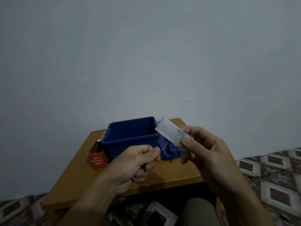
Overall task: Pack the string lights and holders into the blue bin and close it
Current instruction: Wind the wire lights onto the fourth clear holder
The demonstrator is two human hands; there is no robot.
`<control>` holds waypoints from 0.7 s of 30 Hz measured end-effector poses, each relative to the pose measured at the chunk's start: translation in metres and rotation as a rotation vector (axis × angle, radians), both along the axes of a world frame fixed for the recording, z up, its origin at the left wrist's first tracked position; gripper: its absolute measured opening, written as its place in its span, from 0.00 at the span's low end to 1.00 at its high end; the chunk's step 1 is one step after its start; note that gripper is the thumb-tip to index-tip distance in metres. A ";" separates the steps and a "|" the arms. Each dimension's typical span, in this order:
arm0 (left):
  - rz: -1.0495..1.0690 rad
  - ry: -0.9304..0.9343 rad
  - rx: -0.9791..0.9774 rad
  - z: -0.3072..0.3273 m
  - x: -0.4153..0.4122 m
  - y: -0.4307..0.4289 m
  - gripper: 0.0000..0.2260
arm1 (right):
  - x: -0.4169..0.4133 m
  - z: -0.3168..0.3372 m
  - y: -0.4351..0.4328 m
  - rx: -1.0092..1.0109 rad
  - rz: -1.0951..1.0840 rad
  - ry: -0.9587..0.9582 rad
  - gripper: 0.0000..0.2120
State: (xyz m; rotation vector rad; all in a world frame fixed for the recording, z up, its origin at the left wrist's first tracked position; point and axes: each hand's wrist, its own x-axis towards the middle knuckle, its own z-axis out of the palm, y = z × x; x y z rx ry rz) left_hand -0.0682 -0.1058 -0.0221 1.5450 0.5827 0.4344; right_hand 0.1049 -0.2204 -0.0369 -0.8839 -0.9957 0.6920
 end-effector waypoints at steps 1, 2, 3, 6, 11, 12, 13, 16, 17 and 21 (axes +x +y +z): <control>-0.007 0.004 -0.003 0.000 -0.001 0.001 0.12 | 0.001 -0.001 0.000 0.002 0.033 0.003 0.15; -0.014 0.011 -0.005 0.001 -0.001 0.003 0.12 | 0.002 -0.001 0.000 0.004 0.078 0.003 0.16; -0.025 0.021 -0.009 0.002 -0.002 0.003 0.12 | 0.003 -0.002 -0.001 0.002 0.127 0.005 0.18; -0.088 0.055 -0.015 0.008 -0.005 0.008 0.10 | 0.005 0.000 -0.006 -0.011 0.280 -0.002 0.15; -0.186 0.145 0.114 0.031 -0.008 0.014 0.13 | 0.003 0.006 -0.016 -0.119 0.441 -0.283 0.09; -0.181 0.180 0.140 0.037 -0.007 0.012 0.14 | 0.001 0.006 -0.016 -0.152 0.426 -0.330 0.09; -0.162 0.217 0.171 0.043 -0.006 0.010 0.14 | 0.001 0.007 -0.016 -0.181 0.400 -0.380 0.08; -0.050 0.336 0.394 0.058 -0.002 0.000 0.14 | -0.002 0.007 -0.014 -0.266 0.277 -0.555 0.06; -0.013 0.371 0.487 0.061 -0.001 -0.004 0.14 | -0.003 0.007 -0.014 -0.292 0.224 -0.612 0.06; 0.151 0.399 0.716 0.060 0.003 -0.017 0.13 | -0.008 0.005 -0.009 -0.308 -0.012 -0.742 0.06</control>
